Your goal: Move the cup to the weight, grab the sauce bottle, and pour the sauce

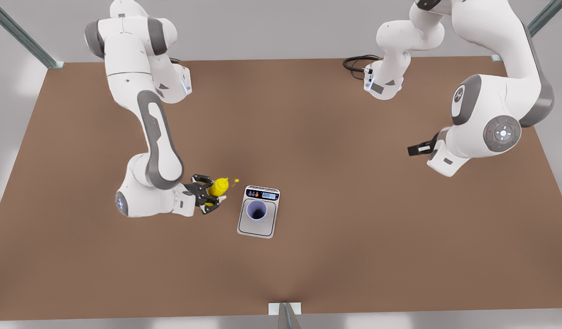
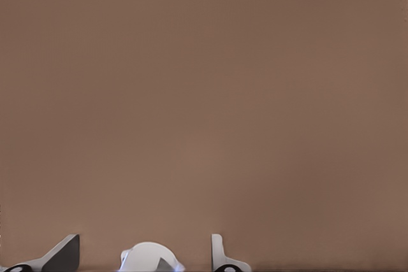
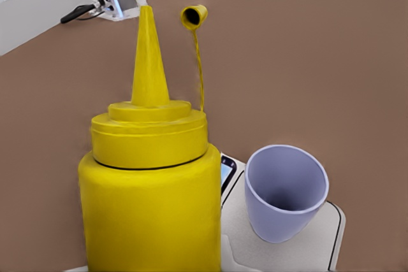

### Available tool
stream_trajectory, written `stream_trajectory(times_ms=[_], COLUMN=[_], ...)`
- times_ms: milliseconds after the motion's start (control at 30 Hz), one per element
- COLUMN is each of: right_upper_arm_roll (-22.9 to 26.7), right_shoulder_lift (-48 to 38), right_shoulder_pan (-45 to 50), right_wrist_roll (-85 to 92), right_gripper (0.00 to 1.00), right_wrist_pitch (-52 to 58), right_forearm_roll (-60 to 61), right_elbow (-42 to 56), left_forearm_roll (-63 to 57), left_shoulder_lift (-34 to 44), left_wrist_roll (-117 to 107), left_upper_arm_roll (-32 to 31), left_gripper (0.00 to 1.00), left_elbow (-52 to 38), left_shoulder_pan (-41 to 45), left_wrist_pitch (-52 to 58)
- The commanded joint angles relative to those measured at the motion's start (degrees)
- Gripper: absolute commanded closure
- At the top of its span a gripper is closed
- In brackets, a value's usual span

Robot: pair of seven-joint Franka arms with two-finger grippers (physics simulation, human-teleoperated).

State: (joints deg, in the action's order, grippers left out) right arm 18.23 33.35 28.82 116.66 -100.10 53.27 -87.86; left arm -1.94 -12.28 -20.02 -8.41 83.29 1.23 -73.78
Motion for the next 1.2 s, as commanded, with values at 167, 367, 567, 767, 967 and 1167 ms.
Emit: stream_trajectory(times_ms=[167, 367, 567, 767, 967, 1167], right_upper_arm_roll=[8.5, 18.2, 20.6, 26.2, 29.7, 31.8], right_shoulder_lift=[3.4, 3.9, 6.3, 10.6, 13.1, 13.4], right_shoulder_pan=[9.8, 17.3, 20.4, 26.6, 30.9, 31.6], right_wrist_roll=[-49.0, -53.2, -60.5, -63.0, -63.3, -62.5], right_gripper=[0.47, 0.47, 0.46, 0.46, 0.46, 0.46], right_wrist_pitch=[-7.3, -7.3, -9.3, -10.0, -10.3, -9.4], right_forearm_roll=[-1.2, -4.6, -11.1, -11.3, -11.3, -16.8], right_elbow=[3.9, 4.0, 7.5, 10.0, 10.3, 9.9], left_forearm_roll=[0.2, 0.4, 0.5, 0.9, 0.9, 0.8], left_shoulder_lift=[0.4, 0.3, 0.3, 0.2, 0.3, 0.3], left_wrist_roll=[17.6, 17.6, 17.6, 17.6, 17.6, 17.6], left_upper_arm_roll=[0.0, 0.0, 0.0, 0.0, 0.0, -0.1], left_gripper=[0.0, 0.0, 0.0, 0.0, 0.0, 0.0], left_elbow=[-0.1, -0.1, -0.1, -0.1, -0.2, -0.2], left_shoulder_pan=[0.0, 0.0, -0.3, -0.3, -0.3, -0.3], left_wrist_pitch=[2.9, 3.0, 3.0, 3.1, 2.9, 2.9])
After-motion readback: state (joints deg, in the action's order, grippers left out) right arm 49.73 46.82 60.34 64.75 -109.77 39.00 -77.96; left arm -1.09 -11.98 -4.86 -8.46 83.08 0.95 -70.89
